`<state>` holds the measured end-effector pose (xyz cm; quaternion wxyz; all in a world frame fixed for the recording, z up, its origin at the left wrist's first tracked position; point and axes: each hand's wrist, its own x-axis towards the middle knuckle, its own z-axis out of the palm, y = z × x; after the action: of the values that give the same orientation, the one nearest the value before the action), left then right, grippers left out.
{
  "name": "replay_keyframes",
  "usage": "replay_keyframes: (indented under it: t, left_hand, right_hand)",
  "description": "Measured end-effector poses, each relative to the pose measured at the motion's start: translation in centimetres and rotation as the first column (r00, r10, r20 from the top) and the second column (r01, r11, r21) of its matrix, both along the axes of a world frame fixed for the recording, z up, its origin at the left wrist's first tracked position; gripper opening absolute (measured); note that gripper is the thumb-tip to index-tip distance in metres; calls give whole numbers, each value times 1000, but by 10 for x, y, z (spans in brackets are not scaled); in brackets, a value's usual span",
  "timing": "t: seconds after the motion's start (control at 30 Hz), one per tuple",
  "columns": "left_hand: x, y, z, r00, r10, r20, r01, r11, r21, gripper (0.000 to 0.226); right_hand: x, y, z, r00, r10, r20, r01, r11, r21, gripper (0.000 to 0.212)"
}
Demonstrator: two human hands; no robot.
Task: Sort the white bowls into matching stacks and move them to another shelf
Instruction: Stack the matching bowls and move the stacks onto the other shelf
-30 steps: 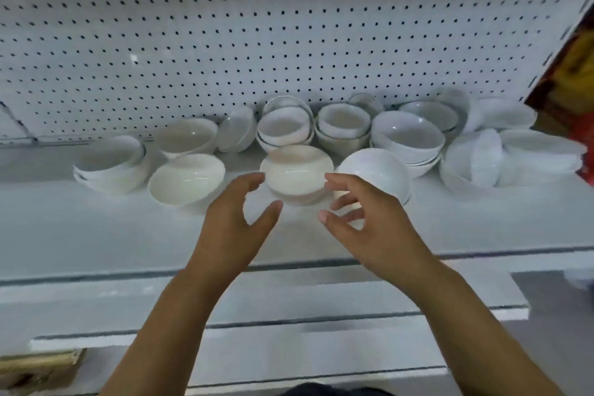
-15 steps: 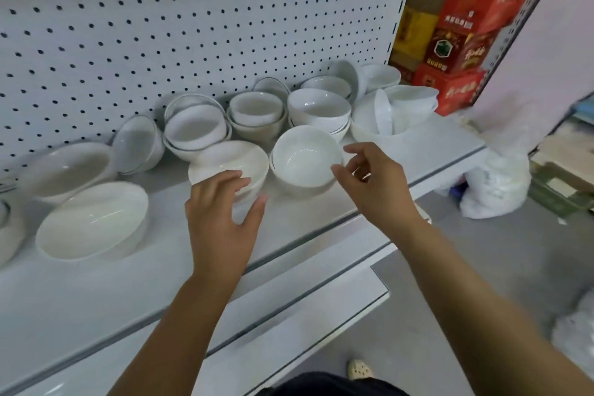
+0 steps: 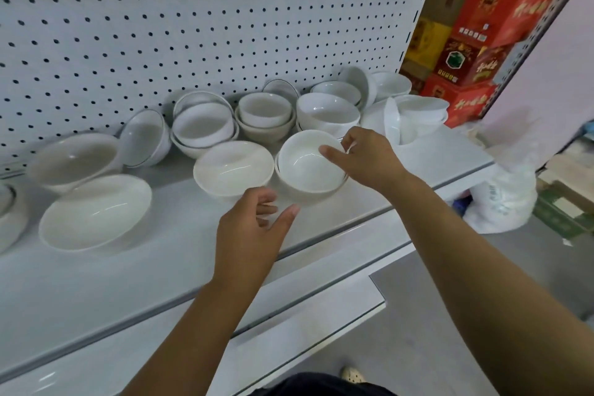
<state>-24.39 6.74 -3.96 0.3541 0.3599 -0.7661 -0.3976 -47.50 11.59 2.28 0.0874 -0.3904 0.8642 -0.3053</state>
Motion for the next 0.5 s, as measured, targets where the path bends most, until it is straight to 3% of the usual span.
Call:
replay_keyframes:
  t: [0.17,0.37,0.5]
  left_hand:
    - [-28,5,-2,999,39,-5,-38,991,127,60]
    - [-32,11,-8,999,50,-7,-50,997,59,73]
    - [-33,10,-11,997,72,10,-72,997,3,75]
  right_hand:
    - [-7,-1,-1,998,61,-9,-61,998,3,45]
    - [-16,2,-9,990,142,17,-141,988,-57,27]
    - [-21,0,-14,977,207,-48,-212,965,-157,30]
